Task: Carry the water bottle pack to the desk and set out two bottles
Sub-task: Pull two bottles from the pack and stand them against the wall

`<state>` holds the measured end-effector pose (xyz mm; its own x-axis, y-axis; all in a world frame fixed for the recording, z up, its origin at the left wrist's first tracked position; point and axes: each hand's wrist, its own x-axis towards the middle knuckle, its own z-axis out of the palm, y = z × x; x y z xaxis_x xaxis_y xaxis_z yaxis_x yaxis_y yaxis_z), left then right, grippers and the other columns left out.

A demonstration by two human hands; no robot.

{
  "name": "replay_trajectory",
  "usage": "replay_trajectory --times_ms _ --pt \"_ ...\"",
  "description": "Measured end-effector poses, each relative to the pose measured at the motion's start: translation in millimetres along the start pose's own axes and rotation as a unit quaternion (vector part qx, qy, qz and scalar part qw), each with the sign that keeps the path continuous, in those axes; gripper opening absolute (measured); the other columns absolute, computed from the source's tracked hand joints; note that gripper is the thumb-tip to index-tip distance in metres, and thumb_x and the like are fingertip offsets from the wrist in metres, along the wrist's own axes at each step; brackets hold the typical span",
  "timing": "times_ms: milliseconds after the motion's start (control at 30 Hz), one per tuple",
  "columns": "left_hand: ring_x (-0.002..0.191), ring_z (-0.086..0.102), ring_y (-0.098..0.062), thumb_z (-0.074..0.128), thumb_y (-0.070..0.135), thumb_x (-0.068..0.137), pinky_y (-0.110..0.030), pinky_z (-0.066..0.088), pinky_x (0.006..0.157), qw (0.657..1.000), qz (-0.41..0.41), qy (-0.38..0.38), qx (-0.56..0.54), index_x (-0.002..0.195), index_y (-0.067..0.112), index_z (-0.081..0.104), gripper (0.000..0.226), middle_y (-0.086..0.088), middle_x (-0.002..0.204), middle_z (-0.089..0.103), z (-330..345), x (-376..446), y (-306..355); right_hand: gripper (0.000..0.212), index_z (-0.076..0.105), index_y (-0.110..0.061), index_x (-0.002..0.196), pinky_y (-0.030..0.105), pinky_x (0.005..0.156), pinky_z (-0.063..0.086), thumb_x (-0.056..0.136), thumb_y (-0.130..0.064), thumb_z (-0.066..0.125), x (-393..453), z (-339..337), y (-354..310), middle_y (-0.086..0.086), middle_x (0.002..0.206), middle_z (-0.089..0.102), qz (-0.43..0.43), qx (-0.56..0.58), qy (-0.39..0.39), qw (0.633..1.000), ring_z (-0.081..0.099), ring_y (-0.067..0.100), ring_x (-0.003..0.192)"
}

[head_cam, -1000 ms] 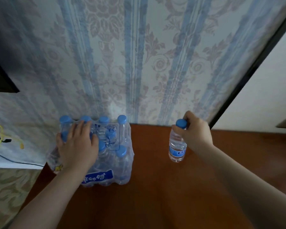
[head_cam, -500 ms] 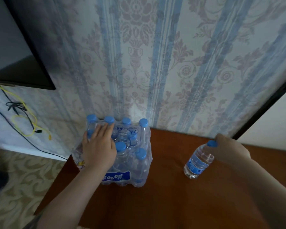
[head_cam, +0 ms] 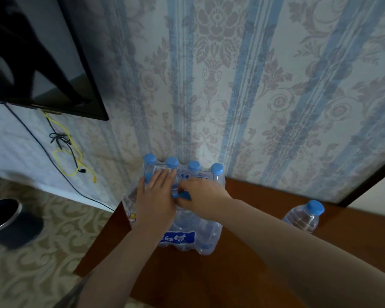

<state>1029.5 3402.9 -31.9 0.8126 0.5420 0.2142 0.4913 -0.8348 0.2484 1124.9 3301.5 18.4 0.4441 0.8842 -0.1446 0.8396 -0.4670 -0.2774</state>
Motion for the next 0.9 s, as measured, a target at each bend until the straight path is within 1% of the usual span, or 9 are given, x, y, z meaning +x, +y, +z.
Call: replay_trajectory --times_ms 100,233,333,433,533,600,667,800,900 --pt "0.149 0.008 -0.011 0.045 0.03 0.095 -0.047 0.01 0.121 1.0 -0.004 -0.013 0.026 0.152 0.026 0.017 0.063 0.007 0.16 0.022 1.8 0.3 0.9 0.039 0.053 -0.017 0.119 0.034 0.065 0.04 0.094 -0.046 0.048 3.6 4.5 0.2 0.006 0.117 0.062 -0.014 -0.064 0.001 0.998 0.062 0.027 0.1" --pt "0.149 0.001 -0.01 0.038 0.031 0.097 -0.047 0.006 0.121 0.999 -0.005 -0.024 0.032 0.152 0.028 0.008 0.063 0.009 0.162 0.012 3.0 1.3 0.7 0.04 0.055 -0.014 0.111 0.034 0.064 0.038 0.091 -0.048 0.052 10.2 0.4 -4.3 0.009 0.107 0.066 -0.001 -0.116 -0.008 0.993 0.062 0.027 0.095" --pt "0.149 0.001 -0.01 0.038 0.032 0.097 -0.048 0.006 0.121 0.999 -0.003 -0.03 0.035 0.153 0.027 0.007 0.064 0.009 0.162 0.012 1.6 -0.6 0.8 0.038 0.053 -0.013 0.103 0.034 0.062 0.035 0.092 -0.049 0.05 11.6 -1.5 -5.3 0.01 0.103 0.068 0.005 -0.13 -0.002 0.992 0.058 0.025 0.082" --pt "0.149 0.008 -0.011 0.044 0.031 0.096 -0.049 0.009 0.121 1.0 0.001 -0.012 0.021 0.152 0.024 0.018 0.062 0.006 0.16 0.022 0.9 -1.7 0.9 0.043 0.052 -0.01 0.11 0.033 0.064 0.036 0.092 -0.05 0.05 7.6 5.7 -7.0 0.011 0.104 0.068 0.02 -0.102 0.035 0.994 0.063 0.028 0.091" --pt "0.148 0.014 -0.012 0.044 0.029 0.096 -0.047 0.009 0.121 1.0 0.006 -0.003 -0.002 0.15 0.023 0.026 0.057 0.005 0.158 0.029 -0.4 -2.3 0.4 0.043 0.048 -0.01 0.114 0.034 0.066 0.04 0.092 -0.047 0.052 2.9 10.4 -8.3 0.009 0.105 0.068 0.049 -0.023 0.076 0.996 0.065 0.029 0.096" --pt "0.148 0.015 -0.011 0.041 0.026 0.098 -0.046 0.008 0.121 1.0 0.005 0.002 -0.016 0.149 0.023 0.028 0.054 0.005 0.157 0.03 -1.1 -1.3 -0.1 0.037 0.047 -0.011 0.11 0.036 0.066 0.044 0.091 -0.043 0.054 1.5 6.9 -7.5 0.008 0.1 0.066 0.059 0.037 0.097 0.993 0.065 0.029 0.087" --pt "0.148 0.013 -0.009 0.036 0.026 0.099 -0.046 0.008 0.122 1.0 -0.003 0.001 -0.026 0.15 0.025 0.026 0.051 0.007 0.158 0.028 -1.1 -0.9 0.7 0.032 0.046 -0.012 0.105 0.036 0.061 0.046 0.09 -0.038 0.056 0.3 0.2 -3.3 0.008 0.094 0.065 0.054 0.064 0.132 0.988 0.061 0.025 0.075" --pt "0.149 0.006 -0.007 0.031 0.028 0.099 -0.044 0.005 0.123 0.999 -0.008 -0.012 -0.032 0.152 0.026 0.019 0.054 0.008 0.16 0.02 -0.6 -2.9 3.2 0.03 0.04 -0.016 0.094 0.03 0.056 0.039 0.091 -0.041 0.058 -1.9 -13.9 7.3 0.001 0.084 0.061 0.015 0.065 0.201 0.977 0.051 0.016 0.062" --pt "0.149 0.004 -0.007 0.034 0.025 0.097 -0.044 0.004 0.123 0.999 -0.008 -0.013 -0.033 0.152 0.028 0.015 0.058 0.01 0.161 0.017 -3.5 -1.8 1.6 0.033 0.036 -0.02 0.088 0.026 0.052 0.035 0.091 -0.048 0.053 -3.9 -33.2 9.6 -0.01 0.068 0.047 0.002 0.063 0.274 0.96 0.045 0.011 0.054"
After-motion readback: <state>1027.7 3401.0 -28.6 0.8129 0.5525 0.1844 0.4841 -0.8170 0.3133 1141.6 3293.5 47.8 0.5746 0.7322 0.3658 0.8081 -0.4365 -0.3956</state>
